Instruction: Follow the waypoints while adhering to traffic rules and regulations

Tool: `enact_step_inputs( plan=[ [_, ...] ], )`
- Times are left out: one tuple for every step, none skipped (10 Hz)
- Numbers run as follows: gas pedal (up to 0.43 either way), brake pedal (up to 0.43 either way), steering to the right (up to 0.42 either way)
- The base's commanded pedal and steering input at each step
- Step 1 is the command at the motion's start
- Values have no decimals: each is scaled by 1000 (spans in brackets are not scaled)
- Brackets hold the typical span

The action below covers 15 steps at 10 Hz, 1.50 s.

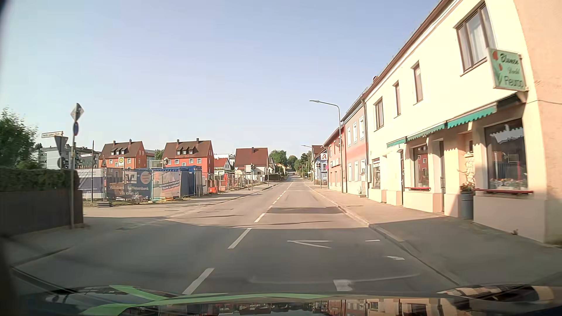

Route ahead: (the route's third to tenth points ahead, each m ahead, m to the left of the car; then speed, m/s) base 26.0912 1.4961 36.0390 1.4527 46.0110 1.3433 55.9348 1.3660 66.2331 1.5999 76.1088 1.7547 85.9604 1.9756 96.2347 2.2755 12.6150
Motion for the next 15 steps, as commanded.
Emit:
enact_step_inputs(
  plan=[
    [98,0,-3],
    [98,0,-3],
    [98,0,-3],
    [87,0,-6],
    [87,0,-8],
    [87,0,-8],
    [47,0,-8],
    [47,0,-8],
    [47,0,-8],
    [47,0,-8],
    [59,0,-7],
    [79,0,-5],
    [79,0,-4],
    [87,0,-4],
    [87,0,-4]
  ],
)
